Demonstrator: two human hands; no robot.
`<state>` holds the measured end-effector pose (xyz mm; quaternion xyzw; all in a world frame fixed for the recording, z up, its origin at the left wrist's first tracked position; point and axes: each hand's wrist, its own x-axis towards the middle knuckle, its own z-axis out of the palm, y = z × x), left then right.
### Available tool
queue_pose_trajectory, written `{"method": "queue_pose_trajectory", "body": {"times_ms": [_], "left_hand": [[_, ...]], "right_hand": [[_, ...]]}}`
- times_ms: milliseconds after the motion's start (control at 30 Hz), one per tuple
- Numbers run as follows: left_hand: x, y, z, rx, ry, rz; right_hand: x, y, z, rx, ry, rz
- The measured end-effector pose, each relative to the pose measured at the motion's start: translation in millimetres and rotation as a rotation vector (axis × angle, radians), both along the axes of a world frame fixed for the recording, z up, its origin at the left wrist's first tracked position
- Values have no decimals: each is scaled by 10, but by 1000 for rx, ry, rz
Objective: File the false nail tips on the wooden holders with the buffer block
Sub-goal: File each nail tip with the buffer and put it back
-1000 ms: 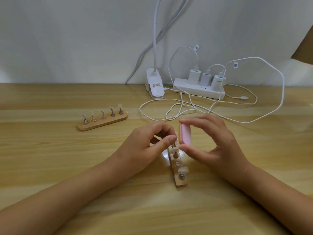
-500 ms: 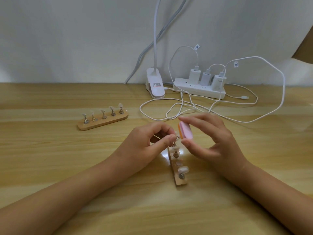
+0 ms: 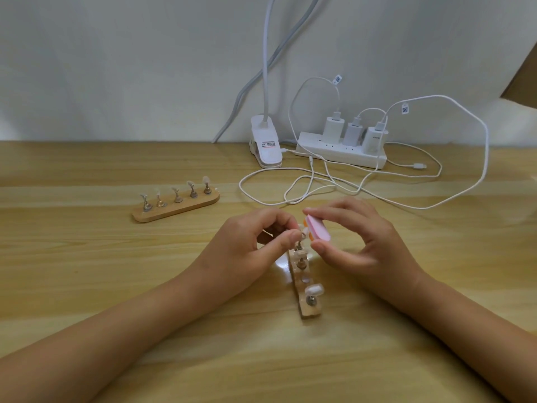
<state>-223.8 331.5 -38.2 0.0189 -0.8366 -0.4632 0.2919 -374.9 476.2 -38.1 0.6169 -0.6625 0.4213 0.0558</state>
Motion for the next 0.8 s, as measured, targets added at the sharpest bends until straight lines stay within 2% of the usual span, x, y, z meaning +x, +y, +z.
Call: {"method": "queue_pose_trajectory", "body": {"times_ms": [100, 233, 400, 533, 633, 700, 800], "left_hand": [[4, 2, 2, 5, 6, 2], [0, -16, -4, 6, 7, 12], [-6, -20, -7, -23, 9, 5], [-12, -17, -11, 2, 7, -6], [-11, -8, -8, -4, 9, -10], [-9, -22, -5, 3, 1, -7], [-3, -31, -5, 49, -6, -13]], "right_hand": [[23, 19, -4, -21, 25, 17], [-6, 9, 22, -78, -107, -27], [39, 16, -10, -55, 54, 91], [-53, 4, 10, -49, -153, -19], [34, 28, 8, -132, -87, 71], [56, 10, -6, -95, -28, 82], [-37, 1, 21, -50, -175, -16]]}}
